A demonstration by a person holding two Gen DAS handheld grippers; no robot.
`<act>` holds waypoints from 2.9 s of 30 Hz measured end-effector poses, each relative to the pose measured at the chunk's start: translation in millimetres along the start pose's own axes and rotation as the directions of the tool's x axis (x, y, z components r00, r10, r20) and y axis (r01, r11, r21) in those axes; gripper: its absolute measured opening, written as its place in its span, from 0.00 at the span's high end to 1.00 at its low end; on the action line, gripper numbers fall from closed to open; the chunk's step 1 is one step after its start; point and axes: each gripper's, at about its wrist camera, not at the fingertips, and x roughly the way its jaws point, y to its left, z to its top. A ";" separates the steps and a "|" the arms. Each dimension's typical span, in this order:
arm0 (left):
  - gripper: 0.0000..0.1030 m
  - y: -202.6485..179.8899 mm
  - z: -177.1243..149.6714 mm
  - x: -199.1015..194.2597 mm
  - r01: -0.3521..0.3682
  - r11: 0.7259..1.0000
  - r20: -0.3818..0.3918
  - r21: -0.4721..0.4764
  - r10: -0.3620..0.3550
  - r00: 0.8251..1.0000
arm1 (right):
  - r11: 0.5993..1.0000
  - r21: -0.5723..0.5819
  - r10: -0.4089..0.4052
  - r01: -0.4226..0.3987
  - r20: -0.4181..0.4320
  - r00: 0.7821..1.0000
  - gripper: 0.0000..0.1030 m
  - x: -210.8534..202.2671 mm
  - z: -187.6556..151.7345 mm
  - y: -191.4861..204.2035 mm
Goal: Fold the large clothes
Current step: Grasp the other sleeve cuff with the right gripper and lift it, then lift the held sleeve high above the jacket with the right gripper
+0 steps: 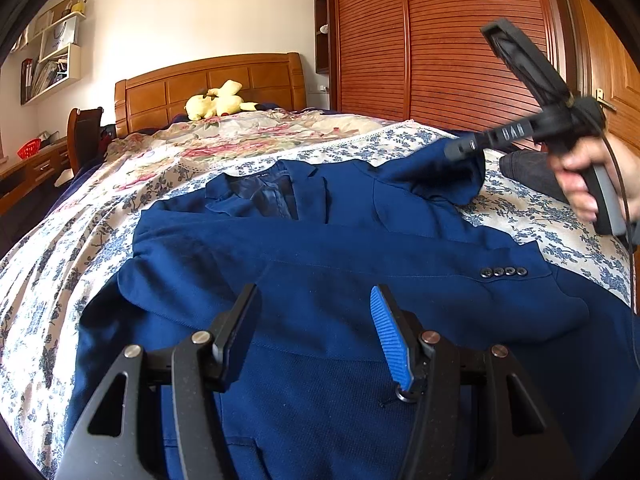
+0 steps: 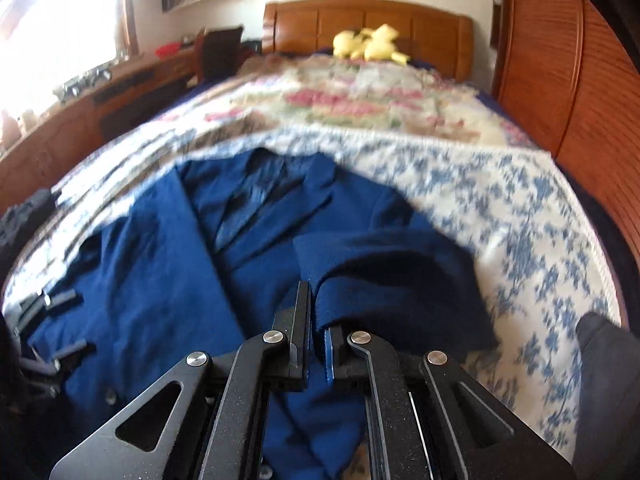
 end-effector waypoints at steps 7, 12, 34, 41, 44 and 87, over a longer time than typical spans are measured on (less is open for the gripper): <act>0.46 -0.1 -0.1 0.0 0.000 1.000 0.002 0.000 0.000 1.000 | 1.000 0.008 0.000 0.000 -0.074 0.997 0.85 -9.9 -34.5 3.2; 0.46 0.0 0.1 0.1 0.000 1.000 0.001 0.001 0.000 1.000 | 0.998 0.008 -0.055 0.055 0.026 0.998 0.60 -51.4 -21.8 -6.8; 0.46 -0.4 1.5 0.2 -0.001 1.000 -0.002 0.001 0.001 1.000 | 0.919 0.236 -0.272 0.315 -0.196 0.942 0.46 68.5 -34.5 -159.6; 0.46 -0.4 1.6 0.2 -0.002 1.000 -0.003 0.002 0.002 1.000 | 0.922 0.309 -0.181 0.233 -0.189 0.965 0.64 79.2 -48.8 -164.5; 0.46 -0.3 2.2 0.5 -0.005 1.000 -0.007 0.000 0.005 1.000 | 0.947 0.264 -0.135 0.182 -0.186 0.973 0.93 79.2 -45.4 -150.9; 0.46 95.6 -12.2 -156.6 -0.211 0.968 0.047 -0.136 0.219 0.975 | 0.945 -0.297 0.198 -0.136 0.192 0.961 0.95 -147.7 57.4 200.5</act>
